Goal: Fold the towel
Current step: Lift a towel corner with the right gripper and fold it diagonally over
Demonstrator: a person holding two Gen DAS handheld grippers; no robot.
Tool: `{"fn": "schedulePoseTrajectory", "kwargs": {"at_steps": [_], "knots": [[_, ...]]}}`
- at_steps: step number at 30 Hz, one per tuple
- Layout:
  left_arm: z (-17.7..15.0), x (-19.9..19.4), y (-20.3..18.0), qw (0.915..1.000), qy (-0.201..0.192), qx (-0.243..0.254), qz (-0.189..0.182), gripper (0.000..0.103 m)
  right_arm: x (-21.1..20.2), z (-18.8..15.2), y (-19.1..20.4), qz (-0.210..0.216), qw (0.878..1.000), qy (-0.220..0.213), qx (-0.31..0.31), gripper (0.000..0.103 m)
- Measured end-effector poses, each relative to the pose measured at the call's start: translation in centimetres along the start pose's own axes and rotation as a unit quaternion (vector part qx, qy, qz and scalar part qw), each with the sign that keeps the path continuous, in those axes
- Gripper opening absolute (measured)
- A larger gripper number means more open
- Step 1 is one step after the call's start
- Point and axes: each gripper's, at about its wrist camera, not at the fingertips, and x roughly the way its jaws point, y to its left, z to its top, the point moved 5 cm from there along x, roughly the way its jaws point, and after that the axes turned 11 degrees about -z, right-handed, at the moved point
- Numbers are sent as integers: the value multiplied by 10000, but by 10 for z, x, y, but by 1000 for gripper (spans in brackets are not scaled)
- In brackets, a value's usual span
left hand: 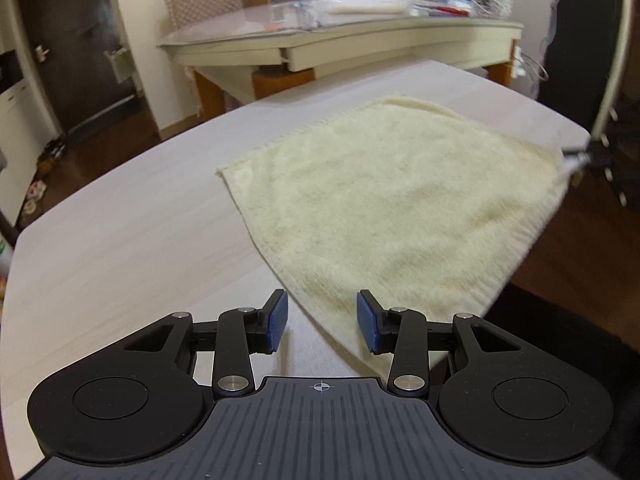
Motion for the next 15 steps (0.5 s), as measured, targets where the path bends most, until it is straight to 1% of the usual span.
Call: {"fn": "schedulePoseTrajectory", "kwargs": {"at_steps": [4, 7, 9, 13, 15], "knots": [[-8, -3, -13, 9988, 168, 431, -157, 42, 1, 8, -12, -154, 9998, -79, 10, 7], [-13, -3, -16, 9978, 272, 589, -158, 42, 5, 15, -20, -264, 9995, -154, -74, 7], [-14, -5, -16, 9976, 287, 613, -142, 42, 9, 21, -28, -380, 9989, -230, -131, 7], [-16, -5, -15, 9978, 281, 590, -143, 45, 20, 31, -40, -482, 9979, -344, -270, 7], [-16, -5, -13, 9982, 269, 521, -161, 46, 30, 40, -48, -538, 9962, -496, -475, 7]]}}
